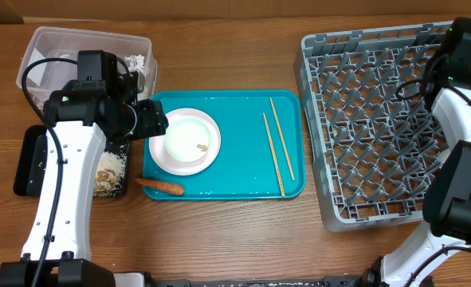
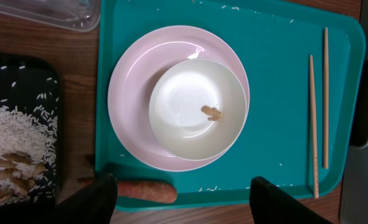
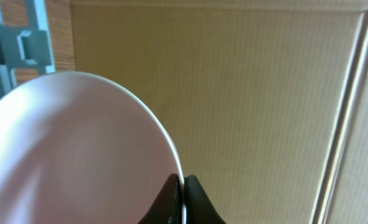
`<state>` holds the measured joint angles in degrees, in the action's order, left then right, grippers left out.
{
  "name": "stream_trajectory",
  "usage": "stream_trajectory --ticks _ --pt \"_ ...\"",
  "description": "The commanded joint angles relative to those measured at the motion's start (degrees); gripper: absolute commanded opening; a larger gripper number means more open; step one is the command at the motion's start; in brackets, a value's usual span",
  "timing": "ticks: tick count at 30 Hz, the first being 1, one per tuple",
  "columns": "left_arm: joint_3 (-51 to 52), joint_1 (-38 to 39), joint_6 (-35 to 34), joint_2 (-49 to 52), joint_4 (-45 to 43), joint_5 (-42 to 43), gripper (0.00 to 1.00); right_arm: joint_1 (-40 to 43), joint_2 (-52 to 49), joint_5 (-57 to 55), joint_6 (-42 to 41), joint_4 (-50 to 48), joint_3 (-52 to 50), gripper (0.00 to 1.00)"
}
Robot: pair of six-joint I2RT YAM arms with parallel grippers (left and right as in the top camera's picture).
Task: Sort waste into correct bins and load items into the dishwasher
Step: 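Set the pink bowl in the rack's upper right corner and release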
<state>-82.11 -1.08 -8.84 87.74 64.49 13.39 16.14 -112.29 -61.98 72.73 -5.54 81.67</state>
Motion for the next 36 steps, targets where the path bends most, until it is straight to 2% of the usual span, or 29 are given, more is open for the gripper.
stream_trajectory --ticks 1,7,15,27,29,32,36 --pt "-0.55 0.48 -0.13 -0.37 -0.33 -0.31 0.70 -0.02 -2.16 -1.01 -0.61 0.00 -1.66 0.04" --pt "-0.55 0.48 -0.15 -0.37 -0.33 -0.28 0.70 -1.09 -3.15 -0.90 -9.86 6.19 -2.01 0.04" --pt "-0.55 0.48 -0.15 -0.37 -0.33 -0.28 0.71 -1.90 -3.15 -1.44 -18.43 7.39 -2.03 0.04" --pt "-0.55 0.48 -0.15 -0.37 -0.35 -0.31 0.71 -7.78 -3.13 -1.44 -22.05 7.39 -2.01 0.04" --pt "-0.55 0.48 -0.15 -0.37 -0.35 -0.31 0.71 -8.68 -3.13 -1.79 -22.05 7.37 -2.01 0.10" --pt "-0.55 0.48 -0.15 -0.37 -0.35 -0.31 0.71 -9.57 -2.95 -2.58 -24.57 7.41 -2.01 0.12" --pt "-0.55 0.48 -0.15 -0.37 -0.31 -0.31 0.71 -10.62 -1.51 -3.54 -33.70 9.49 -2.01 0.20"
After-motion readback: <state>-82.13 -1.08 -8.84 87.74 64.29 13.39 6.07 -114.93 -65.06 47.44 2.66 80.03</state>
